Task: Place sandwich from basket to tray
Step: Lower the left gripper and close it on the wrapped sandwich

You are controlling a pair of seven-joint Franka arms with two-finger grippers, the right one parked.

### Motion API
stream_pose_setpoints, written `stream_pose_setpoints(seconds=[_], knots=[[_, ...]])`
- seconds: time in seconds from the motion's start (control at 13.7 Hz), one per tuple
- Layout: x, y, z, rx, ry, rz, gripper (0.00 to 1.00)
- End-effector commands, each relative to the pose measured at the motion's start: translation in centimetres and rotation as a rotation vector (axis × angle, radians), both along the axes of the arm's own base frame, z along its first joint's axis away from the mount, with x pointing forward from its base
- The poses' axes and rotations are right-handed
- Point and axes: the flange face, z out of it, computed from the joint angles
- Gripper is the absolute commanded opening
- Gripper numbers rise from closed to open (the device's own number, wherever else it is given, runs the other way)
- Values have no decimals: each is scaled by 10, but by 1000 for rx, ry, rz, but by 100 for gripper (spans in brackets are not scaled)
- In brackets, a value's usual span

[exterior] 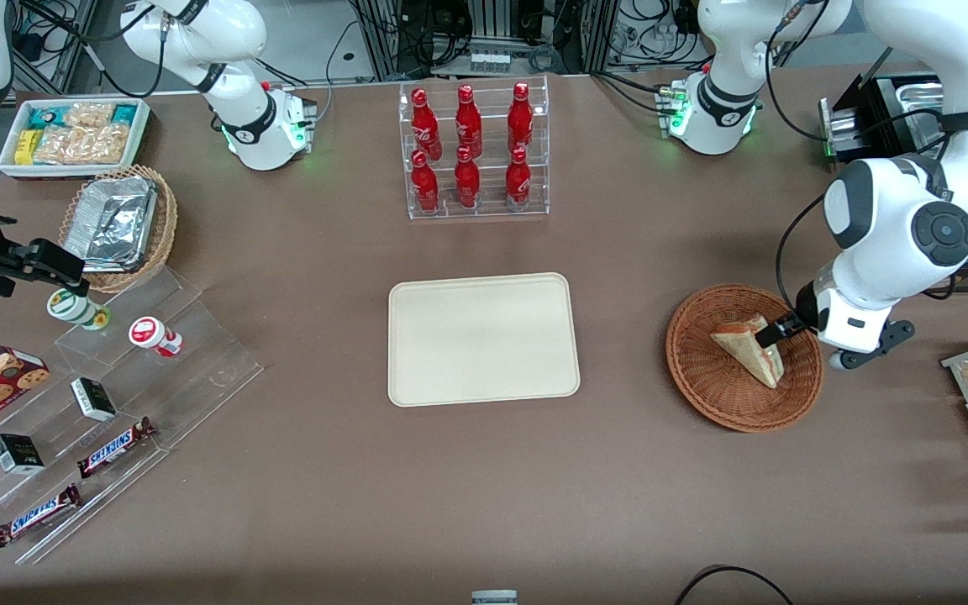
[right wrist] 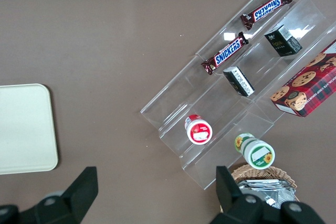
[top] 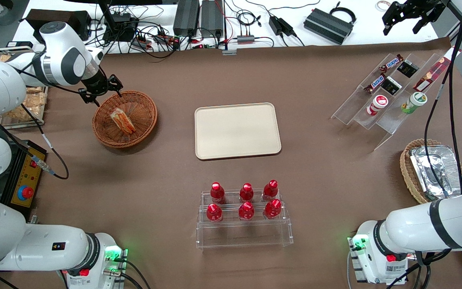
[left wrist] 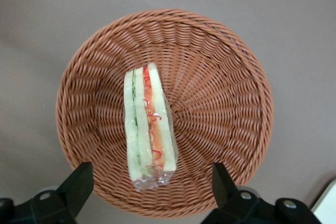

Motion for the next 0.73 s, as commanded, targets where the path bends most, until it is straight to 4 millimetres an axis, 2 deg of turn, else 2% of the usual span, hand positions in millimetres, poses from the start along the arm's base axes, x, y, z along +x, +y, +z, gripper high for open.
stream_pose_setpoints(seconds=[0.0, 0.36, 0.66], knots=[[-5, -9, -18, -11, -31, 176, 100], [-7, -7, -37, -10, -35, 202, 100], [-7, -6, -70, -4, -1, 210, 100]])
